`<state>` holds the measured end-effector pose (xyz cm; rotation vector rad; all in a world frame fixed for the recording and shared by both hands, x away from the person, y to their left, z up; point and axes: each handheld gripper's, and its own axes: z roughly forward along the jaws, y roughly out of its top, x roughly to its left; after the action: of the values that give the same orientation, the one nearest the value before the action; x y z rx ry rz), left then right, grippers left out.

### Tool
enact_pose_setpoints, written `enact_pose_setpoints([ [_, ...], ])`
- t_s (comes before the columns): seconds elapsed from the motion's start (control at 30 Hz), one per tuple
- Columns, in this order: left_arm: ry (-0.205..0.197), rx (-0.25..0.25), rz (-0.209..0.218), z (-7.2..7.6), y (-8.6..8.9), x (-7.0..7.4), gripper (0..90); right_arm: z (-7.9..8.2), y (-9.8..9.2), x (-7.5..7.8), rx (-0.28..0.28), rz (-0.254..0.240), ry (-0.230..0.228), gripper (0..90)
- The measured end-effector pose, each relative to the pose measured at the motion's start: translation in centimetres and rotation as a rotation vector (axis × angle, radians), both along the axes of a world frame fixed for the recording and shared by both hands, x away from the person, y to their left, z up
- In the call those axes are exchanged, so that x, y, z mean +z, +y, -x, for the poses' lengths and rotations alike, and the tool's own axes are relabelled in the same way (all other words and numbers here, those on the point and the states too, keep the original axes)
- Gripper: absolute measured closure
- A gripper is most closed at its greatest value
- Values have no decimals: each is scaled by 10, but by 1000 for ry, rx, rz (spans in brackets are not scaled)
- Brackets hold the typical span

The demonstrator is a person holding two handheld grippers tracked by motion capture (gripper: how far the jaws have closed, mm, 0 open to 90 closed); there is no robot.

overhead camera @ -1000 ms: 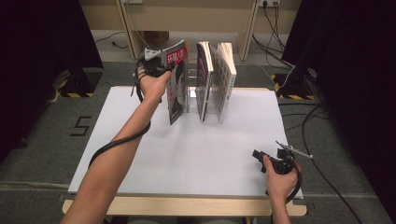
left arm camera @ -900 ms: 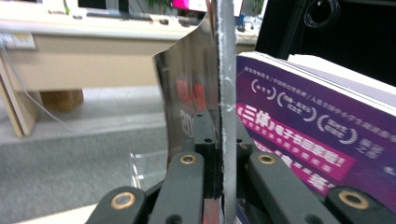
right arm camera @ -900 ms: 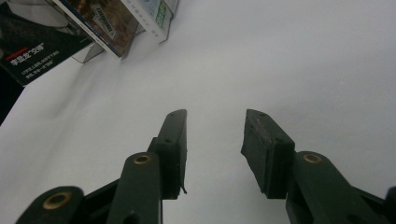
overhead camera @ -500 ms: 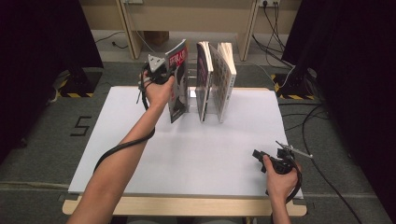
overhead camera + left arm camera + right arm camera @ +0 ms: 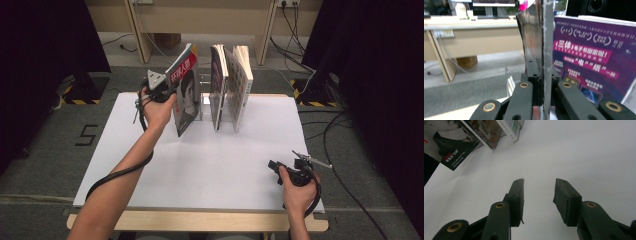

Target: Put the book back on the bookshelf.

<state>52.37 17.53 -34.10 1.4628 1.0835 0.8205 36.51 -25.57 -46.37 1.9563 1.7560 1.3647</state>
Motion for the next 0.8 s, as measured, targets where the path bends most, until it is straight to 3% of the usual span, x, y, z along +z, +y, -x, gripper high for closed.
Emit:
enact_pose_setpoints([
  [0.2, 86, 15, 24, 8, 12, 0, 862, 0, -1, -1, -1, 9, -1, 600],
  [0.33, 128, -5, 11, 15, 14, 0, 862, 0, 0, 0, 1, 8, 1, 598],
  [0.4, 145, -18, 28, 17, 16, -1, 860, 0, 0, 0, 5, 13, -3, 597],
  [0.47, 146, -17, 31, 17, 18, -2, 857, 1, 1, 0, 0, 5, 8, 597],
  [0.53, 153, -15, 65, 16, 21, -3, 846, 0, 1, -1, -1, 5, 6, 596],
  [0.63, 146, 20, 88, 11, 23, -5, 753, 0, 0, -1, -1, 9, 4, 595],
  [0.8, 145, 27, 141, 3, 25, -4, 750, -1, -1, -2, -4, 7, 12, 593],
])
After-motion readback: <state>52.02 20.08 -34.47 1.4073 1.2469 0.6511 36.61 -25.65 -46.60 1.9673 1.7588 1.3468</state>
